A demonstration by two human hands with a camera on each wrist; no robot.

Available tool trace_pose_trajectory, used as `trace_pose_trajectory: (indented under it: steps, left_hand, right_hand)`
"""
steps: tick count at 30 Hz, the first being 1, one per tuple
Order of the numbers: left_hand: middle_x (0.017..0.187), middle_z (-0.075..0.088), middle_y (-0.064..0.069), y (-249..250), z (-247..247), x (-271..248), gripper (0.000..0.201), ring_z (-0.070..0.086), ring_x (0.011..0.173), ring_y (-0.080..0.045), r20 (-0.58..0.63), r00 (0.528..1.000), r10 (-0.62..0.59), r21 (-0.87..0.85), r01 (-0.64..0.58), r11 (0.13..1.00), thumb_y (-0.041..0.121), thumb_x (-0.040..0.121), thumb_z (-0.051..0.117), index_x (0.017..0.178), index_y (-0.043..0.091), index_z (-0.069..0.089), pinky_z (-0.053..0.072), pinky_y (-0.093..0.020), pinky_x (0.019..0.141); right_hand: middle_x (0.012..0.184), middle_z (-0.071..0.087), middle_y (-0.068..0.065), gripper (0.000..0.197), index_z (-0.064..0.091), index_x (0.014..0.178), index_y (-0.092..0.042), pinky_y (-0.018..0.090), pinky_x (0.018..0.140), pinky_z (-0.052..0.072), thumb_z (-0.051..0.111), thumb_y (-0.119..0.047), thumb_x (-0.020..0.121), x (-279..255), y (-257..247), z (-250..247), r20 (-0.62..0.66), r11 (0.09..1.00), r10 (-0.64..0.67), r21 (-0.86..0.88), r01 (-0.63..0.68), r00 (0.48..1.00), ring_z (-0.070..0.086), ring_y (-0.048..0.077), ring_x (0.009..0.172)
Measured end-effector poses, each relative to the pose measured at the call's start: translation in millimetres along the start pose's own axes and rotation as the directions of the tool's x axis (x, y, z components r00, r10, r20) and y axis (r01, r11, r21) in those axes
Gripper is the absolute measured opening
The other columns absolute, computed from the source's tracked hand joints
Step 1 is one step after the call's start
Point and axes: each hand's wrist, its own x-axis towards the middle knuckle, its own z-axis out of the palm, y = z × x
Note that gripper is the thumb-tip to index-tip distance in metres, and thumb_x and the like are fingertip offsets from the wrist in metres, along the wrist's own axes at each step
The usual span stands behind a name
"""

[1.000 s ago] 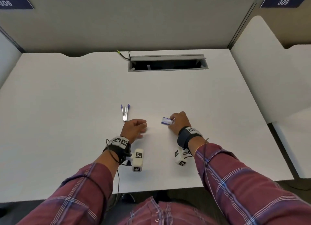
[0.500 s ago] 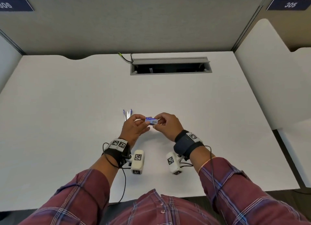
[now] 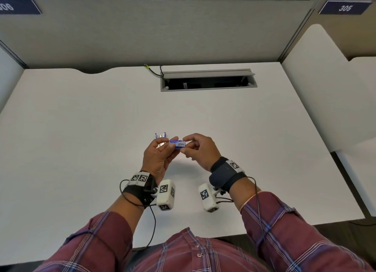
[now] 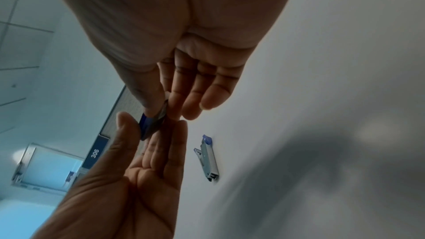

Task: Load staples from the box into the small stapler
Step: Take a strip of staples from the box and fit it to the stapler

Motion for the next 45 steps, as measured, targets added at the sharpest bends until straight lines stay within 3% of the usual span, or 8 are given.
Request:
trace_pose_trajectory:
  steps: [6, 16, 20, 26, 33, 39, 42, 45]
  left_hand:
    - [0.107, 0.08, -0.022, 3.0, -2.0, -2.5, 0.008, 0.077, 0.106, -0.039, -0.026, 1.0, 0.003, -0.015, -0.004, 1.0, -0.004, 0.095, 0.066, 0.098, 0.002, 0.062, 0.063, -0.038, 0.085]
    - [0.11, 0.077, -0.027, 6.9, -7.0, -3.1, 0.017, 0.077, 0.099, -0.039, -0.038, 0.999, 0.037, 0.009, -0.037, 0.999, 0.011, 0.081, 0.079, 0.088, -0.002, 0.07, 0.061, -0.046, 0.095]
    - [0.103, 0.076, -0.031, 7.0, -10.7, -2.8, 0.012, 0.077, 0.087, -0.039, -0.054, 0.999, 0.003, 0.029, -0.002, 1.0, 0.009, 0.089, 0.076, 0.09, 0.0, 0.067, 0.064, -0.045, 0.088]
    - [0.106, 0.075, -0.036, 8.7, -10.4, -4.7, 0.013, 0.078, 0.09, -0.044, -0.043, 0.999, -0.033, -0.025, 0.032, 0.999, -0.002, 0.096, 0.067, 0.087, 0.005, 0.06, 0.065, -0.045, 0.08]
    - [0.102, 0.077, -0.029, 6.8, -2.5, -10.3, 0.032, 0.078, 0.09, -0.04, -0.046, 0.995, -0.088, 0.05, 0.09, 0.995, 0.0, 0.094, 0.072, 0.123, 0.003, 0.06, 0.065, -0.043, 0.084]
    - [0.099, 0.079, -0.027, 8.9, -1.9, -10.3, 0.02, 0.078, 0.09, -0.039, -0.05, 0.997, -0.057, 0.098, 0.062, 0.993, -0.004, 0.093, 0.072, 0.112, -0.006, 0.069, 0.066, -0.041, 0.082]
    - [0.1, 0.078, -0.029, 6.8, -1.7, -9.8, 0.02, 0.078, 0.091, -0.041, -0.058, 0.996, -0.062, 0.108, 0.068, 0.992, -0.004, 0.092, 0.072, 0.112, -0.006, 0.069, 0.066, -0.043, 0.084]
    - [0.102, 0.078, -0.03, 4.8, -0.9, -11.2, 0.023, 0.078, 0.092, -0.042, -0.074, 0.995, -0.061, 0.114, 0.069, 0.991, -0.003, 0.092, 0.073, 0.114, -0.008, 0.069, 0.066, -0.041, 0.083]
  right_hand:
    - [0.075, 0.076, 0.0, 0.024, 0.069, 0.101, -0.024, 0.025, 0.057, 0.055, 0.079, -0.01, 0.085, -6.3, -6.5, 8.4, -0.015, 0.996, 0.013, 0.085, -0.011, 1.0, 0.066, 0.014, 0.068]
    - [0.087, 0.08, 0.008, 0.027, 0.069, 0.117, -0.014, 0.029, 0.059, 0.055, 0.071, -0.014, 0.09, -10.4, -14.7, 8.1, -0.041, 0.979, 0.081, 0.19, -0.071, 0.996, 0.07, 0.014, 0.068]
    - [0.088, 0.08, 0.012, 0.025, 0.07, 0.114, -0.018, 0.028, 0.059, 0.054, 0.07, -0.014, 0.09, -13.2, -13.7, 7.4, -0.054, 0.98, 0.057, 0.194, -0.046, 0.997, 0.07, 0.015, 0.067]
    - [0.088, 0.08, 0.01, 0.024, 0.07, 0.114, -0.019, 0.028, 0.057, 0.052, 0.071, -0.013, 0.09, -15.2, -7.2, 3.7, -0.068, 0.982, 0.054, 0.183, -0.041, 0.996, 0.069, 0.015, 0.066]
    - [0.089, 0.073, 0.022, 0.026, 0.07, 0.116, -0.017, 0.013, 0.058, 0.05, 0.072, -0.011, 0.091, -15.0, -3.7, 2.1, -0.024, 0.999, 0.002, 0.035, -0.001, 1.0, 0.067, 0.017, 0.068]
    - [0.088, 0.08, 0.009, 0.025, 0.071, 0.113, -0.02, 0.023, 0.055, 0.05, 0.064, -0.008, 0.092, -16.6, 2.1, -2.4, -0.07, 0.993, 0.082, 0.088, -0.076, 0.994, 0.068, 0.013, 0.063]
    - [0.09, 0.078, 0.006, 0.019, 0.071, 0.11, -0.024, 0.021, 0.058, 0.051, 0.069, -0.021, 0.091, -17.3, 3.2, 0.7, -0.102, 0.998, 0.067, 0.02, -0.065, 0.993, 0.07, 0.018, 0.07]
    - [0.086, 0.074, -0.002, 0.018, 0.071, 0.103, -0.028, 0.03, 0.068, 0.058, 0.074, -0.031, 0.086, -14.8, 2.7, 3.3, -0.148, 0.993, 0.012, -0.113, -0.029, 0.989, 0.072, 0.02, 0.077]
